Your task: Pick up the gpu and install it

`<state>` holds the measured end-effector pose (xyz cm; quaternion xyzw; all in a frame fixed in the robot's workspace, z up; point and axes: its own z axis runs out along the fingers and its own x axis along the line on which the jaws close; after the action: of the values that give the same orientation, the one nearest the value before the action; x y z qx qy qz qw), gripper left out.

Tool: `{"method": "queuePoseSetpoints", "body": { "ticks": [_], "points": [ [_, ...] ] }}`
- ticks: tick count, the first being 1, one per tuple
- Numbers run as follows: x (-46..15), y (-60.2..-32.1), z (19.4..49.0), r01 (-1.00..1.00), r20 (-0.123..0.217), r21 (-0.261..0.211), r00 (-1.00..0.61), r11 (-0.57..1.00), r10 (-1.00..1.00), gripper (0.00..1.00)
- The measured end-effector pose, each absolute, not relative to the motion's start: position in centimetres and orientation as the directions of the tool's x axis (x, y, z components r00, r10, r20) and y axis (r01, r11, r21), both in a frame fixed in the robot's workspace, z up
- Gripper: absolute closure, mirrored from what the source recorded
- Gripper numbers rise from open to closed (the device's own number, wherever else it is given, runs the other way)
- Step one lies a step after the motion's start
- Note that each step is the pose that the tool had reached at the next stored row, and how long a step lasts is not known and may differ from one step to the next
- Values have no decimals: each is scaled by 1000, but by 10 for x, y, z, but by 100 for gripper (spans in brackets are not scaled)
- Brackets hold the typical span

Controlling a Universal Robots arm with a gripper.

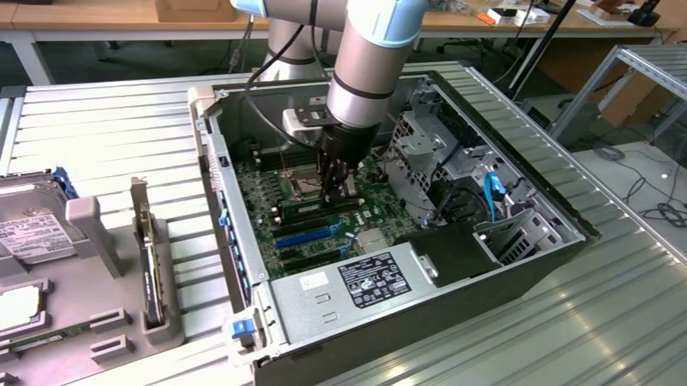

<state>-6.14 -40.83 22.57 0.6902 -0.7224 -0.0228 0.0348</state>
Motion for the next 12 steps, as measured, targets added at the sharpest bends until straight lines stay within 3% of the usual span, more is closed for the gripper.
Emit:
{"method": "queuePoseSetpoints", "body": {
  "ticks": [12],
  "points": [
    [-60,-408,227,-995,19,93,-37,38,-999,86]
  ]
}}
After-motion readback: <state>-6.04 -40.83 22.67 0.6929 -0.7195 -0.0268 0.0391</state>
